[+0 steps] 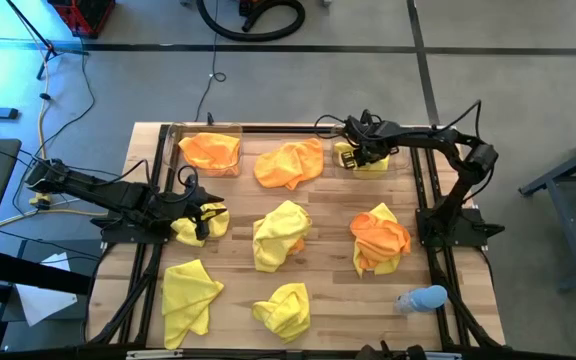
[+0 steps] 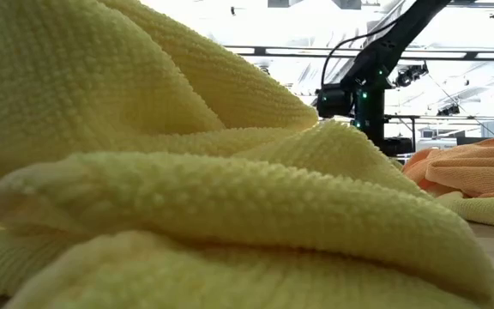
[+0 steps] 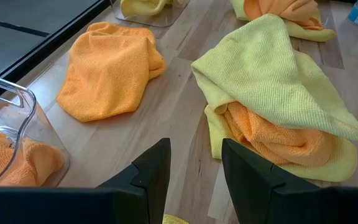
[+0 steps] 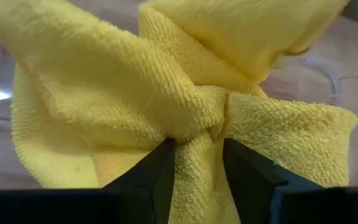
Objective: Sort microfiber towel by color & place in baskets
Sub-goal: Put the top yellow microfiber cloth into the right transparent bin, then put the top center yellow microfiber cloth into the right transparent bin
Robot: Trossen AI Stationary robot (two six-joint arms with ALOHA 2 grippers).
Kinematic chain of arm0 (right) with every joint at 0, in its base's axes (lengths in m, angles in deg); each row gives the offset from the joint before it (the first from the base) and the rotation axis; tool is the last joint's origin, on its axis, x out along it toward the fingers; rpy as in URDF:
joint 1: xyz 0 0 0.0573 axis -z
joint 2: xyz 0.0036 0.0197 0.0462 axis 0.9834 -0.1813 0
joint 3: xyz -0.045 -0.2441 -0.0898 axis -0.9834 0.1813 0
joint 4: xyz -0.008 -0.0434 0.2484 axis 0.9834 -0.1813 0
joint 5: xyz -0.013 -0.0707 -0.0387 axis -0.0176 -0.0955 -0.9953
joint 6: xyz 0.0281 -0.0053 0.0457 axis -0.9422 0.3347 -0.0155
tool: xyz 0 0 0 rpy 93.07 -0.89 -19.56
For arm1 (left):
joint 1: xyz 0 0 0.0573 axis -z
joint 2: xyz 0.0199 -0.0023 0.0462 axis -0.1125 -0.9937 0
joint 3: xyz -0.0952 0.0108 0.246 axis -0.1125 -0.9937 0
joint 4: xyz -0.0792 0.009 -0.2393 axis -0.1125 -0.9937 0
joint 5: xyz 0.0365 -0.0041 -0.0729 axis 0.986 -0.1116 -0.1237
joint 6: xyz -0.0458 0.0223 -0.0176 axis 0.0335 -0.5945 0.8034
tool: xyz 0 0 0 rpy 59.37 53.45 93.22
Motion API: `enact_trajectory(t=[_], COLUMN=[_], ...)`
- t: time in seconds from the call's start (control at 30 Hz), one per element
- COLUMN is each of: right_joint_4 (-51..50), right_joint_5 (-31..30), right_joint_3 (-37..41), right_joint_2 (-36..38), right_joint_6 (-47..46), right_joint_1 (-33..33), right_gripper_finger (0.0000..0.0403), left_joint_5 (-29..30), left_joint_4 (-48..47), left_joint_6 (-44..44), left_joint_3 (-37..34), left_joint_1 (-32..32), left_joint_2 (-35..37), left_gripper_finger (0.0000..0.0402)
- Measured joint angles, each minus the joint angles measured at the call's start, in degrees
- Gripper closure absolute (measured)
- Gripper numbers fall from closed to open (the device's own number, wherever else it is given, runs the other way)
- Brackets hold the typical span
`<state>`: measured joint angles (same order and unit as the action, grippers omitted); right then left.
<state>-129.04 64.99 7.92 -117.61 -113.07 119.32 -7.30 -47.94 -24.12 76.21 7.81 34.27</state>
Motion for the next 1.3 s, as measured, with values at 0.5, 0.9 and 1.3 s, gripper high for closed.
enact_trajectory(t=[0.5, 0.9, 1.3], right_joint_4=[-7.2, -11.6, -11.6], right_joint_5=[0.7, 1.1, -5.0], right_joint_3=[-2.6, -2.6, -2.5], right_joint_2=[15.5, 28.9, 30.7], right_joint_6=[0.6, 1.7, -3.0], right_joint_1=[-0.8, -12.6, -34.0], right_gripper_finger=[0.0245, 0.0245, 0.0245], left_joint_5=[0.5, 3.7, 3.7], left_joint_4=[0.0, 3.9, 14.8], left_joint_6=[-0.1, 1.3, -1.3], left_joint_3=[0.0, -0.1, -0.1], left_joint_1=[0.0, 0.0, 0.0], left_joint_2=[0.0, -2.4, -9.1], left_gripper_finger=[0.0271, 0.0271, 0.0271])
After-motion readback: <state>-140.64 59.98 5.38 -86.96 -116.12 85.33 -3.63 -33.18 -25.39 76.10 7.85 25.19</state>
